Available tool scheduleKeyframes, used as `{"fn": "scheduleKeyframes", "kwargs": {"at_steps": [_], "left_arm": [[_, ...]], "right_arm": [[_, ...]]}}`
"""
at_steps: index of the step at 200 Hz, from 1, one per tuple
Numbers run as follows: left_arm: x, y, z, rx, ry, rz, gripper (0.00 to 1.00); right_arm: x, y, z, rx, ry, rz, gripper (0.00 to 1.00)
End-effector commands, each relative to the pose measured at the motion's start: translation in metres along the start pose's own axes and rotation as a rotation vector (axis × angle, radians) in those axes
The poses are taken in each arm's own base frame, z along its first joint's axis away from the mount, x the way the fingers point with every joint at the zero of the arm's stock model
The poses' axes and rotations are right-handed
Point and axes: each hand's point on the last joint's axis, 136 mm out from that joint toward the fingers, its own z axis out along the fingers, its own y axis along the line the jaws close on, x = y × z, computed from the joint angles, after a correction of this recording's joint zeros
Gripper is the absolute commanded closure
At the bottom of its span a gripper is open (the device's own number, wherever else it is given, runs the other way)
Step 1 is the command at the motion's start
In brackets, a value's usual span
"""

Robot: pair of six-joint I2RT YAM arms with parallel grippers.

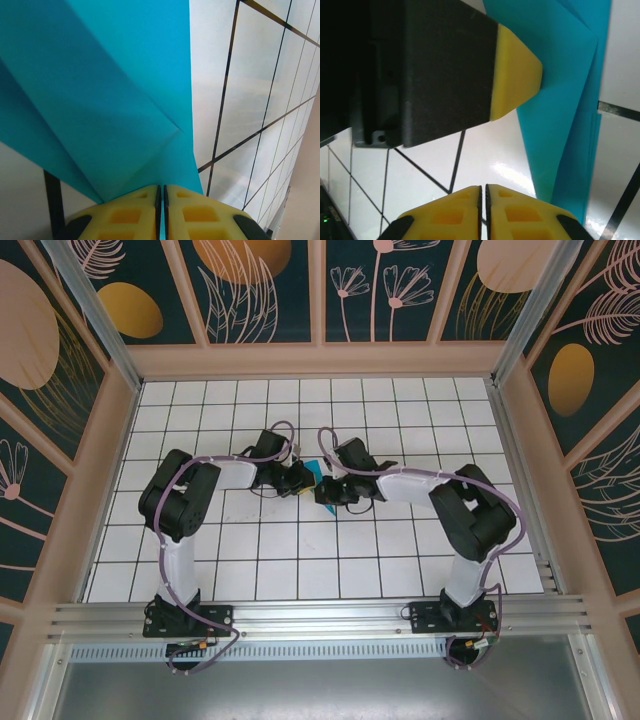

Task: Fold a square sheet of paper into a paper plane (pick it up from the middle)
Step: Fold the wing for the fifth time at the center of the table.

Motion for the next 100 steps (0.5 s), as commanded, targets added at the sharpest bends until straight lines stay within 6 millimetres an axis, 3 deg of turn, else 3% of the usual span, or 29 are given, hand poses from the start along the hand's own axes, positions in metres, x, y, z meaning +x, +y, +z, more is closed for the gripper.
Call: {"fn": "scheduleKeyframes", "kwargs": {"at_steps": [1, 100], "left_arm": [[-0.001, 0.088, 0.023, -0.291, -0.063, -0.012, 0.84], [-0.004, 0.093, 0.023, -0.323, -0.066, -0.011, 0.83]], "right_arm": [[0.011, -0.009, 0.007, 0.063, 0.055, -0.015, 0.89], [0.019, -0.031, 0.005, 0.196, 0.091, -0.043, 0.91]]}}
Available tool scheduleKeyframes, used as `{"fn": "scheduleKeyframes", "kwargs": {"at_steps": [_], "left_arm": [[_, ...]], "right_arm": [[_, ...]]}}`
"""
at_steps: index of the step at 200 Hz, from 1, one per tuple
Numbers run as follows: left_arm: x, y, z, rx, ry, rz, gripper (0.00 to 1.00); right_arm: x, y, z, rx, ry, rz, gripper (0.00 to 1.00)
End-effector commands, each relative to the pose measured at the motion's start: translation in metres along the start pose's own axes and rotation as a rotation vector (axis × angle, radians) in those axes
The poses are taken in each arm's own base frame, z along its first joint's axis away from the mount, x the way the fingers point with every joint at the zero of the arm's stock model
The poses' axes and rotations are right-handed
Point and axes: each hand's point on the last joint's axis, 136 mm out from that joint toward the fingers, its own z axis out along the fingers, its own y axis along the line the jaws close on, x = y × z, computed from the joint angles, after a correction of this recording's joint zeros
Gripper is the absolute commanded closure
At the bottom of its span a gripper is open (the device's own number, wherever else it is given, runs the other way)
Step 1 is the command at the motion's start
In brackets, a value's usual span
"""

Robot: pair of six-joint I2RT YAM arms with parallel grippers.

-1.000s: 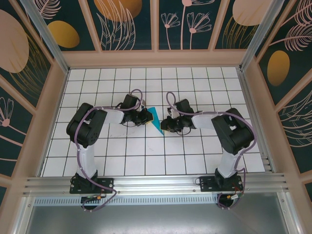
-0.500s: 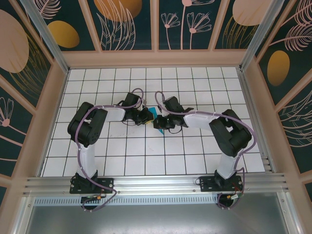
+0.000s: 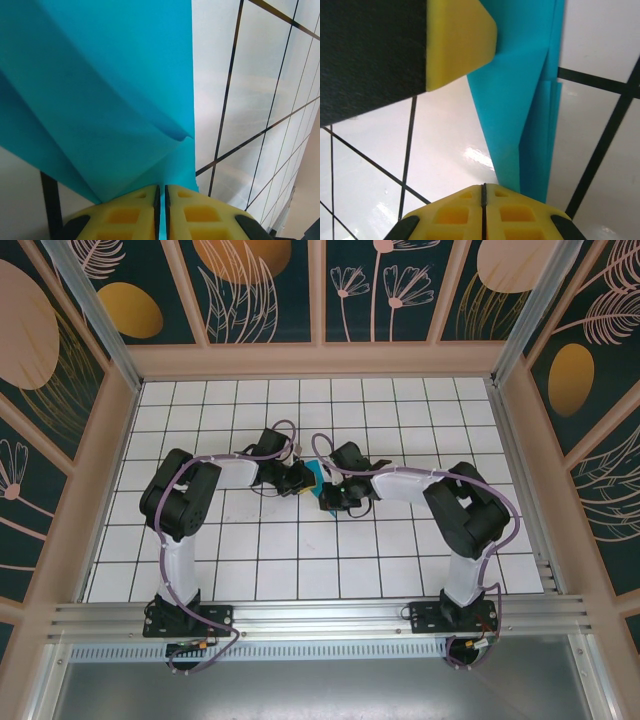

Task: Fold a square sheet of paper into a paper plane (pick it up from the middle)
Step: Fold the wing for the fifth time at the center of the table.

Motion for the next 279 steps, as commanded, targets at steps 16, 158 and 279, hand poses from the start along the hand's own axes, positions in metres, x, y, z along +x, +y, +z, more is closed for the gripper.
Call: {"fn": "scheduleKeyframes", "kwargs": {"at_steps": [16, 158, 279], "left_arm": [[-0.003, 0.092, 0.025, -0.299, -0.073, -0.016, 0.83], [-0.002, 0.099, 0.023, -0.337, -0.077, -0.027, 0.84], [0.001, 0.116, 0.022, -0.403, -0.079, -0.038, 0.85]], "right_arm": [[0.004, -0.01, 0.004, 0.063, 0.032, -0.017, 0.92], [0.027, -0.029, 0.01, 0.106, 0.099, -0.015, 0.95], [0.068, -0.035, -0.002, 0.004, 0.178, -0.032, 0.95]]}}
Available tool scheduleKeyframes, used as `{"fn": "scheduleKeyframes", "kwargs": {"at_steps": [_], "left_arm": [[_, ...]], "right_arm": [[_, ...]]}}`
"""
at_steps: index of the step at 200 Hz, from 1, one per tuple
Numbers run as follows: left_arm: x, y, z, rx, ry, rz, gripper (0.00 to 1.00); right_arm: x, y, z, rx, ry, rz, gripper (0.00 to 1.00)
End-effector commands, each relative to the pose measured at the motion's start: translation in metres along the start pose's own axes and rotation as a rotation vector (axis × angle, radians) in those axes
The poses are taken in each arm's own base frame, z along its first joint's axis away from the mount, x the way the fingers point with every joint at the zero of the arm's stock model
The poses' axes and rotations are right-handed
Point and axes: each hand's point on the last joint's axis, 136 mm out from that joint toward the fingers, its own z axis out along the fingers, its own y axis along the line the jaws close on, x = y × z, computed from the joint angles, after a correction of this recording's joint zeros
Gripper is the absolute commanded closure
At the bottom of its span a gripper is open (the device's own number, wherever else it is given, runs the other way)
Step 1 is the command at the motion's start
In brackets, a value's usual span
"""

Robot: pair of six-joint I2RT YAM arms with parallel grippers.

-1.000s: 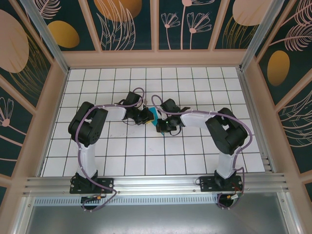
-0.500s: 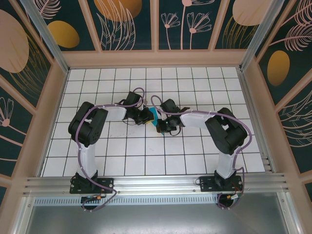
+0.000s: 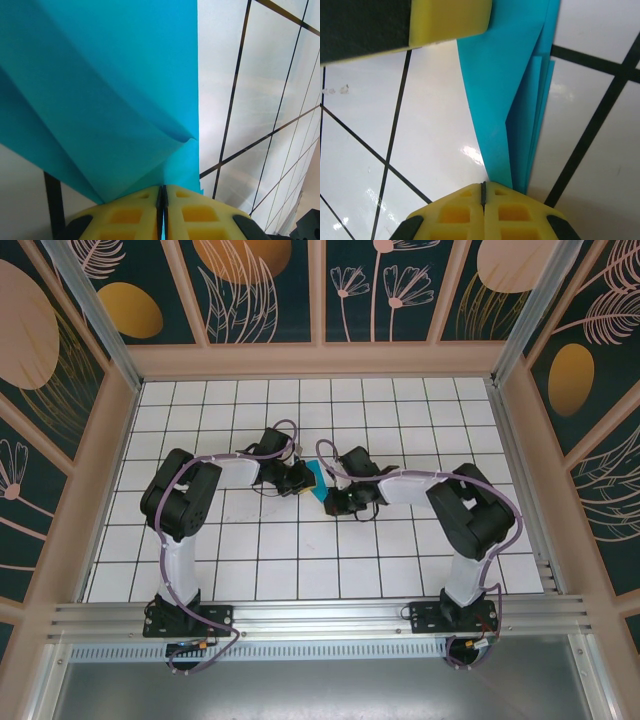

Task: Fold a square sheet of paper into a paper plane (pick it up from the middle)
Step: Fold the wing for the fifth time at the center of the table.

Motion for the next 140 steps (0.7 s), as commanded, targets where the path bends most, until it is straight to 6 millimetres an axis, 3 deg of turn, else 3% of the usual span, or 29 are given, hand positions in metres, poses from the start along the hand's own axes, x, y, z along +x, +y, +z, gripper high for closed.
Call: {"fn": "scheduleKeyframes", "kwargs": {"at_steps": [1, 54, 72, 90, 122, 140], "left_arm": [[0.0, 0.111, 0.025, -0.367, -0.077, -0.032, 0.85], [0.0, 0.109, 0.025, -0.356, -0.076, -0.028, 0.85], [0.0, 0.107, 0.024, -0.349, -0.076, -0.028, 0.85], [-0.001, 0.104, 0.024, -0.339, -0.076, -0.021, 0.85], [-0.002, 0.096, 0.023, -0.311, -0.074, -0.01, 0.85], [-0.002, 0.093, 0.023, -0.3, -0.075, -0.006, 0.85]], "right_arm": [[0.056, -0.02, -0.003, 0.055, 0.173, 0.062, 0.95], [0.073, -0.024, -0.007, 0.06, 0.195, 0.081, 0.96], [0.07, -0.023, -0.012, 0.056, 0.172, 0.084, 0.96], [0.045, -0.013, -0.022, 0.018, 0.088, 0.094, 0.95], [-0.016, 0.031, -0.045, -0.112, -0.082, 0.061, 0.94], [-0.034, 0.03, -0.042, -0.106, -0.118, 0.083, 0.94]]}}
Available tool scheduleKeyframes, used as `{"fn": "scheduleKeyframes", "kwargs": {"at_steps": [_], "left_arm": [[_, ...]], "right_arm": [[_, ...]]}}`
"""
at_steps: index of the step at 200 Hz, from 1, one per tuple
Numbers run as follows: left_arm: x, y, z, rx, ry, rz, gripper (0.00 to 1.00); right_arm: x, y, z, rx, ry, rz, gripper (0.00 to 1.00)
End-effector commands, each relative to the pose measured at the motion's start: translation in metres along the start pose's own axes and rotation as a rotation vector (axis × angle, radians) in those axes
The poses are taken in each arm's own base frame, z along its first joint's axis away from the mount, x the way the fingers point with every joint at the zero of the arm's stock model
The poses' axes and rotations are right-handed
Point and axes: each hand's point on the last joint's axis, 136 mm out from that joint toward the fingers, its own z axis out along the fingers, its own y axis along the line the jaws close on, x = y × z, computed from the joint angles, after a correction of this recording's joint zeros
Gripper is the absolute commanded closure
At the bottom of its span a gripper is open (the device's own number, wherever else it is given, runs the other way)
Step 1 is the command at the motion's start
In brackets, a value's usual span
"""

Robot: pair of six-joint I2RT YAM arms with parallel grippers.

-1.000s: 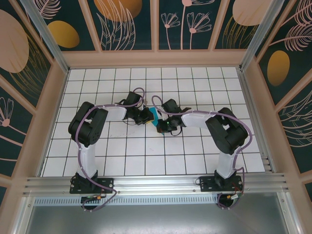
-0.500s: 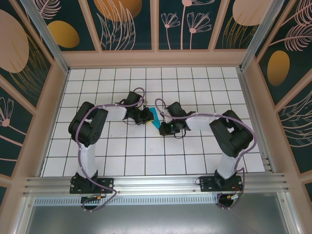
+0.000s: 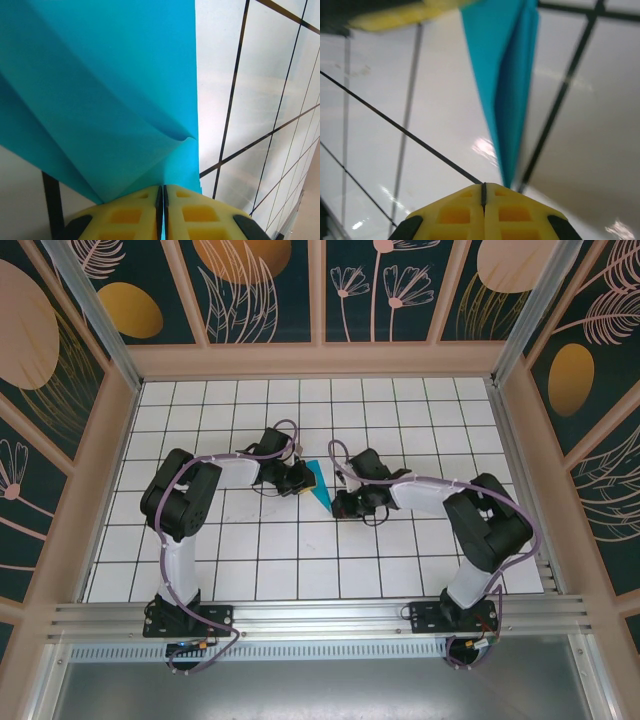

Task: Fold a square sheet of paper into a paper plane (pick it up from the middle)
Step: Fold the wing for the fifth time at the center of the table.

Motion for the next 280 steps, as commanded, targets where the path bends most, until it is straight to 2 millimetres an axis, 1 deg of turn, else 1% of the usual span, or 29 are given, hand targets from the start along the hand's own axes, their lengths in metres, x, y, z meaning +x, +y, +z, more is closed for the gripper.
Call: {"fn": "scheduleKeyframes", "kwargs": {"at_steps": [1, 17, 46, 61, 79, 98, 107, 124, 138, 154, 176, 189, 200, 228, 241, 261, 280], "left_arm": [[-0.002, 0.094, 0.023, -0.301, -0.074, -0.016, 0.85], [-0.002, 0.091, 0.023, -0.293, -0.073, -0.014, 0.85], [-0.002, 0.089, 0.023, -0.28, -0.067, -0.014, 0.85], [-0.003, 0.087, 0.023, -0.275, -0.068, -0.011, 0.85], [-0.004, 0.083, 0.022, -0.264, -0.07, -0.007, 0.84], [-0.007, 0.076, 0.021, -0.244, -0.073, 0.011, 0.84], [-0.008, 0.071, 0.021, -0.232, -0.069, 0.034, 0.82], [-0.013, 0.059, 0.02, -0.198, -0.064, 0.087, 0.8], [-0.02, 0.044, 0.014, -0.172, -0.074, 0.145, 0.77], [-0.031, 0.02, 0.002, -0.13, -0.106, 0.205, 0.74], [-0.047, -0.012, -0.019, -0.075, -0.184, 0.274, 0.71], [-0.052, -0.022, -0.028, -0.062, -0.217, 0.308, 0.71], [-0.055, -0.023, -0.032, -0.073, -0.243, 0.335, 0.71], [-0.06, -0.013, -0.038, -0.142, -0.277, 0.399, 0.72], [-0.061, -0.014, -0.039, -0.145, -0.284, 0.422, 0.72], [-0.061, -0.016, -0.036, -0.135, -0.277, 0.435, 0.73], [-0.06, -0.012, -0.03, -0.135, -0.259, 0.423, 0.73]], "right_arm": [[-0.038, 0.024, -0.012, -0.062, -0.098, 0.015, 0.94], [-0.045, 0.017, -0.003, -0.04, -0.097, 0.036, 0.95], [-0.048, 0.015, 0.01, -0.049, -0.077, 0.043, 0.95], [-0.046, 0.013, 0.016, -0.051, -0.055, 0.045, 0.95], [-0.041, 0.006, 0.025, -0.034, -0.029, 0.055, 0.95], [-0.033, -0.008, 0.033, 0.008, -0.001, 0.075, 0.96], [-0.029, -0.014, 0.036, 0.028, 0.009, 0.084, 0.96], [-0.02, -0.025, 0.039, 0.059, 0.023, 0.099, 0.96], [-0.014, -0.032, 0.041, 0.083, 0.036, 0.11, 0.97], [-0.008, -0.035, 0.04, 0.086, 0.043, 0.119, 0.97], [-0.004, -0.039, 0.039, 0.092, 0.046, 0.131, 0.97], [-0.001, -0.04, 0.039, 0.088, 0.047, 0.139, 0.98], [-0.001, -0.04, 0.039, 0.085, 0.044, 0.145, 0.98], [0.001, -0.042, 0.04, 0.084, 0.047, 0.154, 0.98], [0.003, -0.042, 0.04, 0.083, 0.05, 0.155, 0.98], [0.004, -0.043, 0.042, 0.084, 0.057, 0.159, 0.98], [0.004, -0.043, 0.043, 0.083, 0.059, 0.161, 0.98]]}}
